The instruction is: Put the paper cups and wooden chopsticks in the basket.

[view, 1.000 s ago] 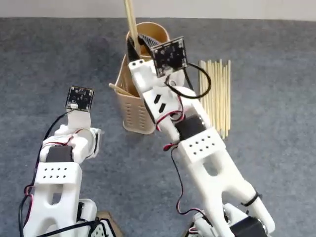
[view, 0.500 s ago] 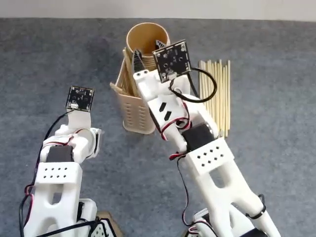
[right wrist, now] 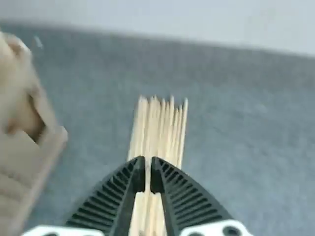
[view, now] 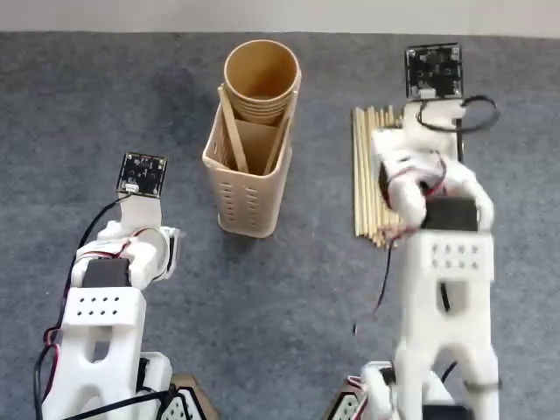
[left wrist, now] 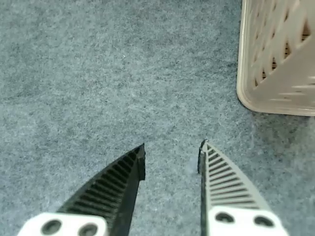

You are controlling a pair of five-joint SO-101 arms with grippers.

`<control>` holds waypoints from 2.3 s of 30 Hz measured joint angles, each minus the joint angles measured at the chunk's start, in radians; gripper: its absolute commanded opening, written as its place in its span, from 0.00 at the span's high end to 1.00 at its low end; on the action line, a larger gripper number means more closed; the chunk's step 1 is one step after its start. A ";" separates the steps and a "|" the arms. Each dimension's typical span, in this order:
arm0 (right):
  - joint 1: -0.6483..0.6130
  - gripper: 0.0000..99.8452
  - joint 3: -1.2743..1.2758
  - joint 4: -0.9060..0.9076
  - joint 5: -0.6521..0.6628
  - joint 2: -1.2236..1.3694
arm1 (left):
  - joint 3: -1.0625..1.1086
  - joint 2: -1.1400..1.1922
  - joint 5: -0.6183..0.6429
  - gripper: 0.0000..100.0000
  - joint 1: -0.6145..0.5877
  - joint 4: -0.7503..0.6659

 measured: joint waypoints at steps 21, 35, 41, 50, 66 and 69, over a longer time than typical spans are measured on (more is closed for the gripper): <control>0.161 0.84 -0.034 -0.152 0.199 0.674 | 0.006 0.000 0.000 0.80 0.000 0.000; 0.172 0.99 -0.118 -0.187 0.183 0.848 | 0.008 0.000 0.000 0.80 0.000 0.000; 0.199 1.00 -0.172 -0.140 0.153 0.865 | 0.008 0.000 0.000 0.80 0.000 0.000; 0.141 1.00 -0.158 -0.121 -0.146 0.370 | 0.012 0.000 0.000 0.80 0.018 0.000; -0.387 1.00 0.020 -0.473 -0.322 -0.269 | 0.012 0.000 0.000 0.80 0.018 0.000; -0.402 1.00 0.083 -0.522 -0.322 -0.238 | 0.012 0.000 0.000 0.80 0.018 -0.002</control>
